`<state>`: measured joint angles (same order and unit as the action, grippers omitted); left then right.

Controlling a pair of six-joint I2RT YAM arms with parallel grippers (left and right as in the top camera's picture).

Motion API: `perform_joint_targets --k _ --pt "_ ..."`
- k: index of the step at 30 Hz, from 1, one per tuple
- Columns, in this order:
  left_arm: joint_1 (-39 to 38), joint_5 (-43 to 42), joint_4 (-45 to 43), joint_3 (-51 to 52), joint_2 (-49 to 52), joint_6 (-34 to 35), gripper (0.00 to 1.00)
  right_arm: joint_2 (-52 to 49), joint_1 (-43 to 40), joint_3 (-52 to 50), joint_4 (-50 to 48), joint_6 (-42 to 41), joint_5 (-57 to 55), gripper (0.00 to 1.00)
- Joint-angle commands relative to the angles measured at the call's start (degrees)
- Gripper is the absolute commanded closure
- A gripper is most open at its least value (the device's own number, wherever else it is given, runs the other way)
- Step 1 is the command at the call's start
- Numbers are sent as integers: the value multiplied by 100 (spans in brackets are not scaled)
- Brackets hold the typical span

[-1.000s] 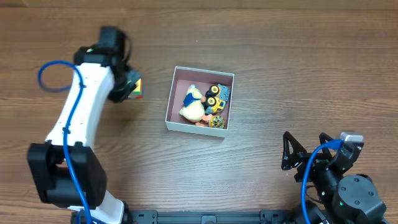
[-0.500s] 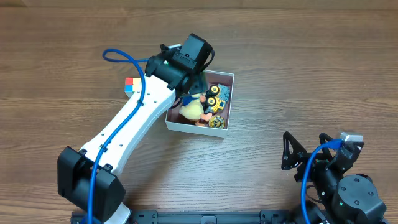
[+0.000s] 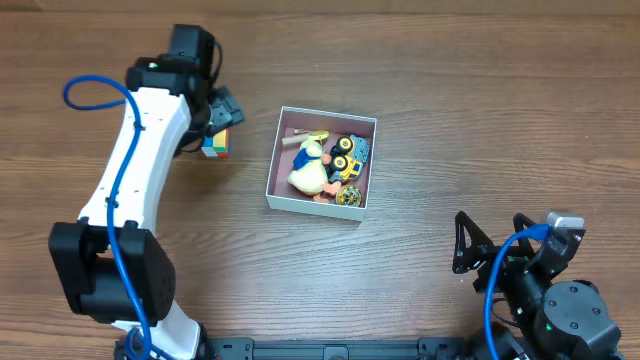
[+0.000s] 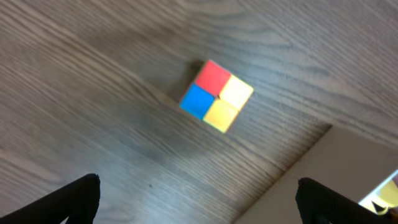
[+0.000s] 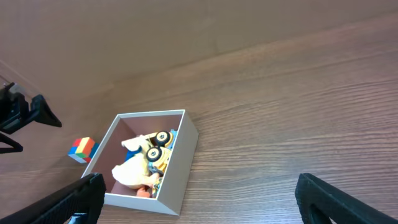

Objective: Pack container
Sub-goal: 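Grasp the 2x2 colour cube with the left gripper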

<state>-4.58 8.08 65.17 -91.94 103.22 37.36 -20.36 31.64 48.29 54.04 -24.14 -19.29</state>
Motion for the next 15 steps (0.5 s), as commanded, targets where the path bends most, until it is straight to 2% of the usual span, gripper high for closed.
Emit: perform_joint_targets --k 1,4,10,13,15 --pt "122 -153 -50 -103 55 -761 0 9 11 4 -31 17 9 0" --pt "81 -149 -678 337 55 -1578 0 9 11 4 -31 17 7 0" --pt "92 107 -1412 1108 55 -1668 0 9 11 4 -31 17 7 0" --pt "94 -225 -1683 1342 57 -2229 0 9 11 4 -31 17 9 0" --pt "107 -409 -1779 1449 79 -2374 0 9 11 4 -31 17 7 0"
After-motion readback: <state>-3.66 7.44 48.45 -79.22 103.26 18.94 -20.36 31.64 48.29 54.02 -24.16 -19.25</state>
